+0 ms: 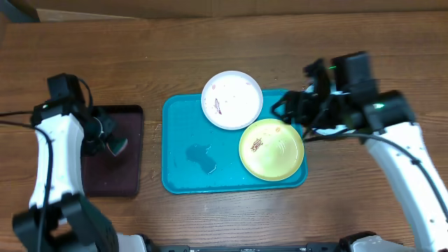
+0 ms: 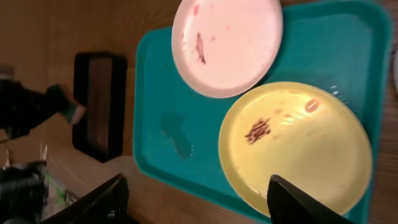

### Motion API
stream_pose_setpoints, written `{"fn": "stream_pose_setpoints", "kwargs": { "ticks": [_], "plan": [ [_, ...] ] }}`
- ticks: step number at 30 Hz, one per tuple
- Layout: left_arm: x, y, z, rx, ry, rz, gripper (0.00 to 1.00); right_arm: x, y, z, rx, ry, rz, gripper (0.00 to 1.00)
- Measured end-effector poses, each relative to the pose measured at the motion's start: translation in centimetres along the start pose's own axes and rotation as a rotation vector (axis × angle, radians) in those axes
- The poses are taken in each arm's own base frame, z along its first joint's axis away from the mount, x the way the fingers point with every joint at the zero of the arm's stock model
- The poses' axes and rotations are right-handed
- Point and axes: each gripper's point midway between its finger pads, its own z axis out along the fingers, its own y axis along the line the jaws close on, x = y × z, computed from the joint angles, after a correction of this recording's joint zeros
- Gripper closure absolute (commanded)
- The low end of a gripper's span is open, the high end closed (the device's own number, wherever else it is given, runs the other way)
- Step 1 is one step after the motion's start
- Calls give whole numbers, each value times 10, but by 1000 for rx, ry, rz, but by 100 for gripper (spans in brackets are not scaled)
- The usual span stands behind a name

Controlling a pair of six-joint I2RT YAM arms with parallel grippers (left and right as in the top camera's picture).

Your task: Clean dirty plates on tray and stack at the side

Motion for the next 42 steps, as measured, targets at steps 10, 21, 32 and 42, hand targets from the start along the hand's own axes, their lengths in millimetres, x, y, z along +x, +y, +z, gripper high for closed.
{"fn": "stream_pose_setpoints", "kwargs": {
  "ticks": [10,21,32,42],
  "plan": [
    [-1,0,43,-41,76,2,0,24,33,20,21,39,-65,24],
    [-11,-10,-23,-26,121,1,0,25,51,-27,-26,-82,-96,22],
    [16,-52,-159,348,-108,167,0,80,21,-108,102,-179,10,21],
    [94,-27,-230,433,-273,293,0,118,-14,-162,207,-326,54,0]
  ]
}}
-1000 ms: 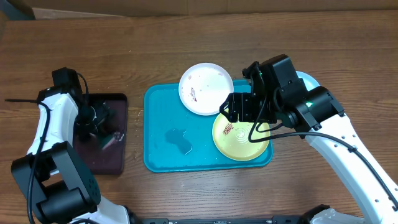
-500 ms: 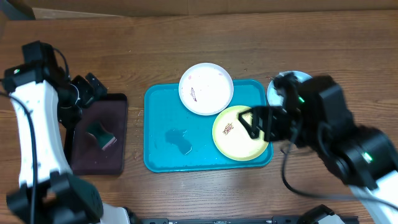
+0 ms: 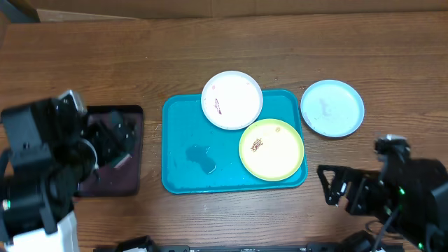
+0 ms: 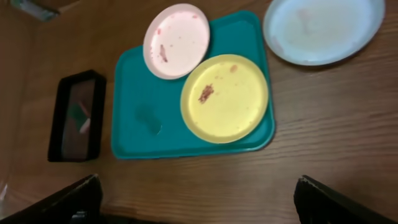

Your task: Clean dirty plates on tray and stack at the side

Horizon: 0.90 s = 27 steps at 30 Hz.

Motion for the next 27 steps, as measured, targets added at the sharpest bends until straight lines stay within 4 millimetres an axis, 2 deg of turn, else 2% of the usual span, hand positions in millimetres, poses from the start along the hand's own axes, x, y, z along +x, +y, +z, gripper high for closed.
{"fn": "stream_pose_setpoints", "kwargs": {
  "ticks": [6,27],
  "plan": [
    [6,4,-2,-13,7,-3,0,5,-9,1,48,23,5,0],
    [2,8,17,-41,73,-20,0,6,-10,1,50,25,5,0]
  ]
}}
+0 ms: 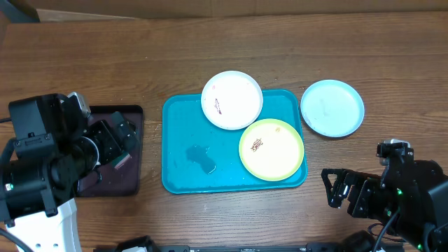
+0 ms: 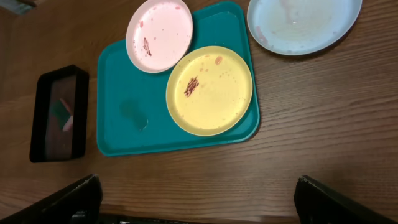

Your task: Clean dirty plates on tray and stack at the side

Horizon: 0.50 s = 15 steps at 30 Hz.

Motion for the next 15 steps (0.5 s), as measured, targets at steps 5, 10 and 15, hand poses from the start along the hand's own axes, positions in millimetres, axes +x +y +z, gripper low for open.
{"fn": "stream_pose_setpoints", "kwargs": {
  "ticks": [5,10,15],
  "plan": [
    [-1,1,4,-6,15,-4,0,2,-2,0,8,9,0,0],
    [-2,2,9,-12,32,-8,0,-6,-3,2,6,-36,27,0],
    [-4,2,14,-19,47,-12,0,-22,-14,11,-29,-206,80,0]
  ]
}}
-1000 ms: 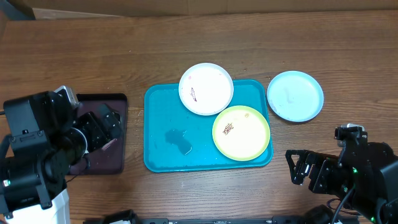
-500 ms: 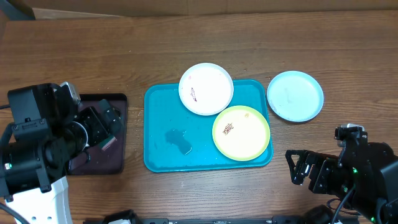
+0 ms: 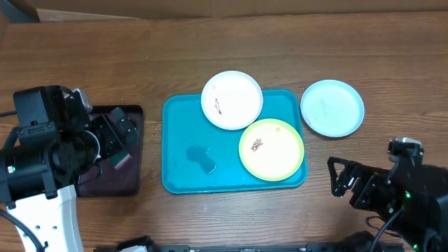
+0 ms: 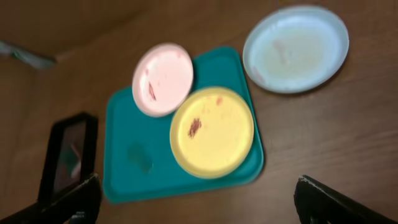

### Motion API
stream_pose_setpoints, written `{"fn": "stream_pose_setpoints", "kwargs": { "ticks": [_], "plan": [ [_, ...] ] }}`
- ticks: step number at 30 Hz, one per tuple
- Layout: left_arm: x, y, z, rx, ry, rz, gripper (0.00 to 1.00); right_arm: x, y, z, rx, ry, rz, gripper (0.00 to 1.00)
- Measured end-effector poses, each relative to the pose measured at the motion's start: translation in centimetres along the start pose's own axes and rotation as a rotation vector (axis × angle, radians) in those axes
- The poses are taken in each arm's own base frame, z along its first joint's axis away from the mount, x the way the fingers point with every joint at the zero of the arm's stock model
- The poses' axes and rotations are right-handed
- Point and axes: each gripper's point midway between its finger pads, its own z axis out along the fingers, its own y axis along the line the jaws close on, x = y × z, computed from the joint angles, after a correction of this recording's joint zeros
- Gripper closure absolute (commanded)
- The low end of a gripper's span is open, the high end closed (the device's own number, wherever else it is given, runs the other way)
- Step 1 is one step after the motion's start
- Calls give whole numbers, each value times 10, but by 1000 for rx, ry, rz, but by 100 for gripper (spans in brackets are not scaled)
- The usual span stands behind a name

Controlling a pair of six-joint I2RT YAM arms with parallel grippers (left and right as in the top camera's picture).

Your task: Clean dirty plates on tray and stack at the side

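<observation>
A white plate (image 3: 231, 100) with a dark smear lies half on the teal tray's (image 3: 183, 171) back edge. A yellow plate (image 3: 271, 149) with brown residue sits in the tray's right half. A light blue plate (image 3: 332, 107) lies on the table right of the tray. All show in the right wrist view too: white plate (image 4: 163, 79), yellow plate (image 4: 211, 132), blue plate (image 4: 295, 48). My right gripper (image 3: 343, 178) stands open near the front right, well clear of them. My left gripper (image 3: 112, 133) hangs open above a black tray (image 3: 134, 112).
A green and pink sponge (image 3: 120, 159) lies in the black tray left of the teal one. A wet patch (image 3: 201, 155) marks the teal tray's floor. A cardboard edge (image 3: 210, 12) runs along the table's back.
My right arm has shifted a little to the right, and its camera now views the plates at a tilt. The left arm has edged slightly back. Plates and sponge lie as before.
At first my right gripper was at the tray's right edge, the blue plate did not show, and my left gripper held the sponge over the black tray. Then the blue plate lay beside the tray, the sponge in the black tray, both arms drawn back. They remain there.
</observation>
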Motion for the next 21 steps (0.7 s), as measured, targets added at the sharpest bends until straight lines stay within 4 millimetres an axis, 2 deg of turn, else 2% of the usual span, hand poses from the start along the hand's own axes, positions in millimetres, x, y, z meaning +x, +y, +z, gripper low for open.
{"fn": "stream_pose_setpoints", "kwargs": {
  "ticks": [8,15,18,21],
  "plan": [
    [-2,2,8,-12,26,-7,0,-6,-24,16,-70,-298,-18,0],
    [-3,3,14,-21,47,-12,0,-14,-35,33,-122,-504,-47,0],
    [-4,3,16,-23,54,-14,0,-15,-36,44,-153,-559,-57,0],
    [-4,3,17,-24,57,-14,0,-7,-39,59,-173,-560,-69,0]
  ]
}}
